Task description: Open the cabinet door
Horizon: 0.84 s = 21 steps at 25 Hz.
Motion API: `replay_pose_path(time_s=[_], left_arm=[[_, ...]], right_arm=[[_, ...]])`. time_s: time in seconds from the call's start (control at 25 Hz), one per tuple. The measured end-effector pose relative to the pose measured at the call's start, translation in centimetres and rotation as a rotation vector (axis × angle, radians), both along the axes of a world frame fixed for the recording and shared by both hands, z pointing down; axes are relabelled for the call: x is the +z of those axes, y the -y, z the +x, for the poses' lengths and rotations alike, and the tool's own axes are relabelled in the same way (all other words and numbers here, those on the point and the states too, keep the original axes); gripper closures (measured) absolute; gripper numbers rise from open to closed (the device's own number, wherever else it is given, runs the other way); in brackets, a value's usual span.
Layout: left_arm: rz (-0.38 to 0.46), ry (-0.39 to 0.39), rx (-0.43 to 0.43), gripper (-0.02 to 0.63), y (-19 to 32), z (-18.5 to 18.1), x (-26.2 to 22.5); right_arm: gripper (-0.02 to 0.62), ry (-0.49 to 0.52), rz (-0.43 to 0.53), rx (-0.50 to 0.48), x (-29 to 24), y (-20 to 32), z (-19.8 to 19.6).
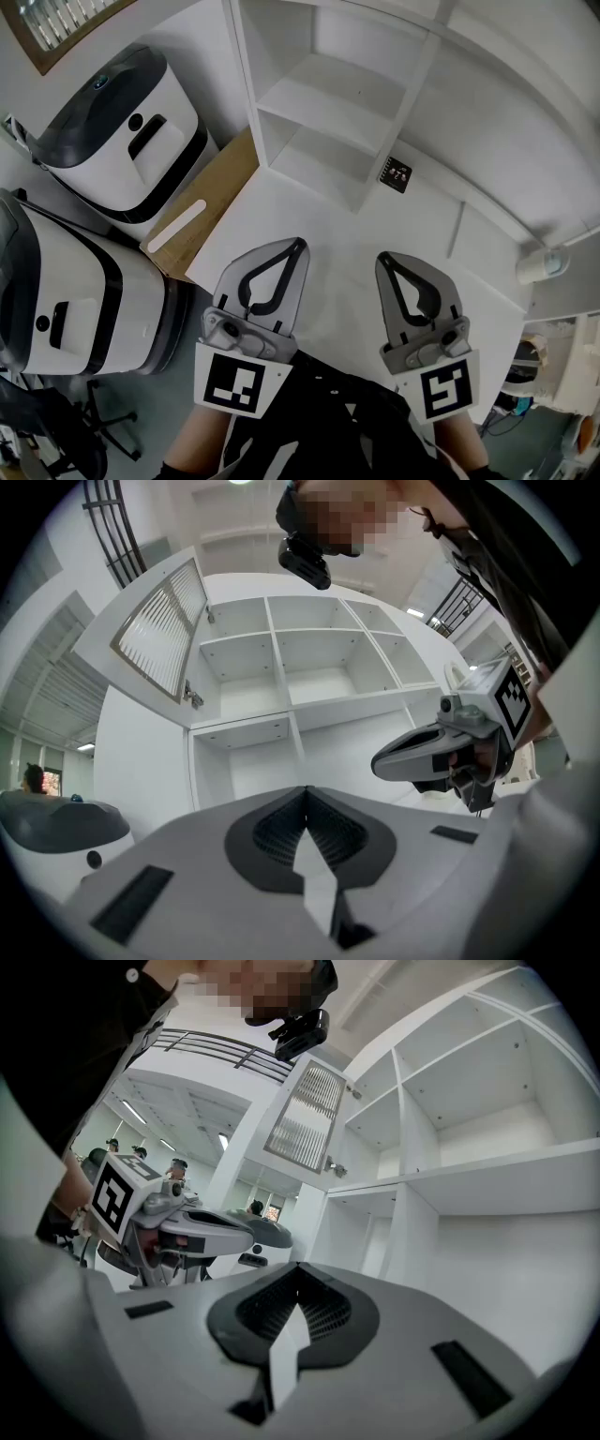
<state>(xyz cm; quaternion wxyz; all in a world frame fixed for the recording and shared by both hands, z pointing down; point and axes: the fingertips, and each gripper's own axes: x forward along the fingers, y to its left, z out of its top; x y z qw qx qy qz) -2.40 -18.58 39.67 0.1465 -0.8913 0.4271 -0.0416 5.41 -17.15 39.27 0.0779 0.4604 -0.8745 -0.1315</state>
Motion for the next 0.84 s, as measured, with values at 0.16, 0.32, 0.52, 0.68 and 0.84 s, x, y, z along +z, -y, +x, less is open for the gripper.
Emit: replay_pose_path(time_s=[0.16, 0.32, 0.52, 0.68, 0.84], left_arm=[[-0.002, 0.000, -0.001, 0.607, -0.22, -0.01, 0.09], [-0.004, 0.006, -0.001, 0.607, -0.32, -0.09, 0.15], [-0.006, -0.002, -0.013, 0.607, -0.57, -0.44, 0.17], [-0.008, -0.004, -0.019, 0.607, -0.65, -0.65, 0.21], [-0.009, -0.007, -0.022, 0.607, -0.66, -0.80, 0.18]], right_arm=[[0.597, -0.001, -0.002, -0.002, 0.07, -0.24, -0.04], [0.597, -0.003, -0.004, -0.008, 0.09, -0.33, -0.16], [0.597, -0.009, -0.009, -0.017, 0.28, -0.62, -0.48], [0.597, -0.010, -0.008, -0.028, 0.30, -0.72, -0.80], [0.597, -0.009, -0.011, -0.030, 0.32, -0.80, -0.97]])
